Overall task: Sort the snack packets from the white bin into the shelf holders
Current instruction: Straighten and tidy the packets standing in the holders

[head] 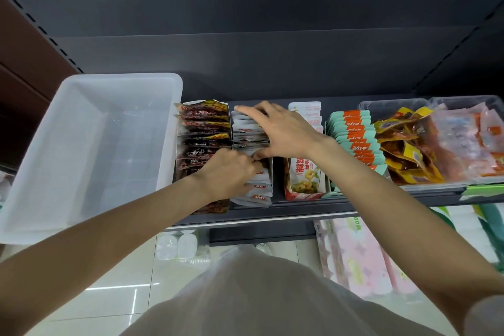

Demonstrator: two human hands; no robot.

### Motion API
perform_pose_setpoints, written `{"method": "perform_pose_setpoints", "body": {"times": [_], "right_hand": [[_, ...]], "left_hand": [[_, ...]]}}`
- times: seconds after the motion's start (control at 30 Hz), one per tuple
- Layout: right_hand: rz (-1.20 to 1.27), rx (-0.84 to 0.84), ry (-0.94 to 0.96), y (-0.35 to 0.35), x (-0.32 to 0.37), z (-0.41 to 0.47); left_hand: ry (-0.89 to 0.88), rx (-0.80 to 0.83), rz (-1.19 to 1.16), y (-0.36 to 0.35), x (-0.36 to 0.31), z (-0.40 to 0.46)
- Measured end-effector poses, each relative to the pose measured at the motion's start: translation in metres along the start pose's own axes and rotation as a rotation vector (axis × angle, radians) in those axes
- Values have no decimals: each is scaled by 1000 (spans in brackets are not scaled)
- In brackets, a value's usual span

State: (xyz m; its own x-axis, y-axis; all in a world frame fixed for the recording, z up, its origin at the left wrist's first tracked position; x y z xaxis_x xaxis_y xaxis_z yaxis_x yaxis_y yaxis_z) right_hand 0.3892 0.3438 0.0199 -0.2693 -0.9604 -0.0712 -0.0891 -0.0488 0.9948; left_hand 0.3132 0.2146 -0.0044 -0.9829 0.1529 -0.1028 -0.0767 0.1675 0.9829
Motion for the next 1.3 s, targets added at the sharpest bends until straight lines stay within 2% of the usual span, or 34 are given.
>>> {"method": "perform_pose_setpoints", "body": {"times": [0.07,0.27,0.43,0.47,0.57,0.6,0.67,0.73,0.83,0.9,0.97,1.07,1.13,1.17,1.23,1.3], "right_hand": [[-3,1,2,0,0,0],[-7,7,9,0,-1,0],[5,13,9,-1,-1,0],[3,12,9,-2,-2,0],[13,15,9,-3,-3,2],[28,17,8,-2,-4,2],[101,21,10,0,-7,2],[273,62,32,2,-12,-1],[547,180,52,0,-13,-12],[397,178,80,-6,-5,-19],[221,89,78,-14,3,-22],[218,-10,60,-17,5,-22],[232,-6,60,-16,3,-20],[237,3,57,-16,2,-19],[240,19,55,-15,1,-18],[229,24,58,-14,1,-16]], "left_hand": [[-9,-61,17,1,-1,0],[-99,-40,83,-7,-3,0],[-63,-38,116,-11,-7,1],[-47,-29,110,-8,-8,1],[7,148,110,-5,-11,3],[15,132,93,-1,-10,2],[36,10,51,9,-2,-3],[9,-186,-28,15,7,-6],[-62,-379,-262,14,18,-9],[-31,-411,-364,12,21,-9],[-49,-464,-383,12,18,-11],[-210,-550,-354,18,11,-24],[-270,-366,-476,20,7,-34],[-236,-201,-522,19,4,-38],[-125,97,-437,11,2,-41],[-95,162,-322,2,-4,-38]]}}
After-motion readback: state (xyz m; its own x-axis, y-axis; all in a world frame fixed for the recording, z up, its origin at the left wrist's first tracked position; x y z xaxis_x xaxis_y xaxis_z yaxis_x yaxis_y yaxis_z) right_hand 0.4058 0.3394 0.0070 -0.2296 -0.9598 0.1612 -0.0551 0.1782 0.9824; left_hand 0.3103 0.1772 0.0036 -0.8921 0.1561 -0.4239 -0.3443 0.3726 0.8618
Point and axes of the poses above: each hand's wrist, its own z-axis towards the middle knuckle, its own y-axis out of the back of the hand, x = y × z, the point moved 2 cm from there along z, towards the middle knuckle, and after that the axes turned 15 degrees about -z, right-handed, at the moved point
